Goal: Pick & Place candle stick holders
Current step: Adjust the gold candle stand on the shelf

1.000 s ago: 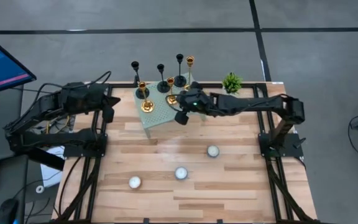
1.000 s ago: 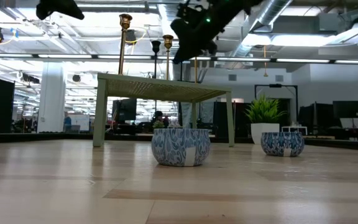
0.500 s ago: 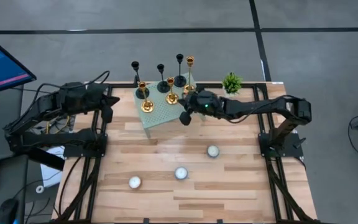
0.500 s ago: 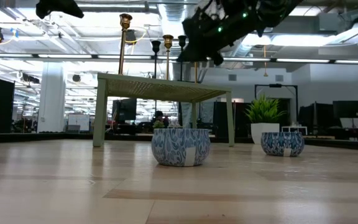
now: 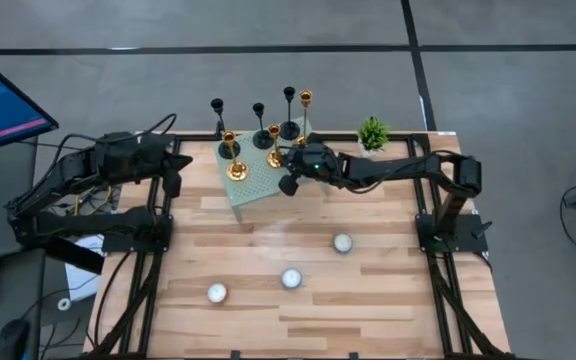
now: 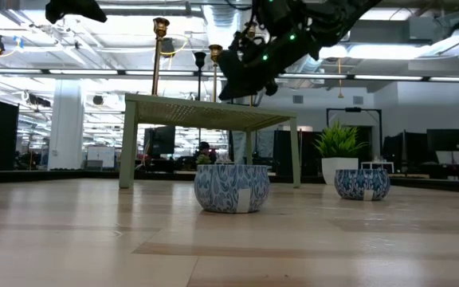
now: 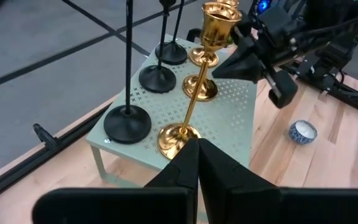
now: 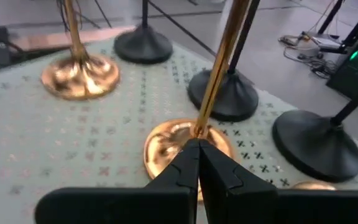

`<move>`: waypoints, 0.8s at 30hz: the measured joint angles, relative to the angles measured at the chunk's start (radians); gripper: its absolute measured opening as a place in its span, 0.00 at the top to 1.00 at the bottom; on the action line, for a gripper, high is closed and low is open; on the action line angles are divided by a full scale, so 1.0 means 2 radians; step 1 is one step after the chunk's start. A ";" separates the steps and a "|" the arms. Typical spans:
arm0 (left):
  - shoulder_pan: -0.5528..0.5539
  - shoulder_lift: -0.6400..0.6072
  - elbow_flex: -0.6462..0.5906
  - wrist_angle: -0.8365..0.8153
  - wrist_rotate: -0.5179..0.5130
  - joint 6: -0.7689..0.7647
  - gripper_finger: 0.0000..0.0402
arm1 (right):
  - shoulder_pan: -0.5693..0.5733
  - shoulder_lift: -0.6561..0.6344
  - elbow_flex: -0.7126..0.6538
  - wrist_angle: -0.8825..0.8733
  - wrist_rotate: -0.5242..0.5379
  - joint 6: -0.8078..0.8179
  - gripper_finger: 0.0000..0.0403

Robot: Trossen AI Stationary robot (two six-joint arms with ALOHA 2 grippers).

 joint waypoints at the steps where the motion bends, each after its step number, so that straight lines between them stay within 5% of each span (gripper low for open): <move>1: 0.000 0.000 0.000 0.000 0.000 0.000 0.98 | 0.000 0.005 0.004 -0.001 0.000 -0.002 1.00; 24: 0.000 0.000 0.000 0.000 0.000 0.003 0.98 | -0.018 0.008 0.013 0.002 -0.023 -0.008 1.00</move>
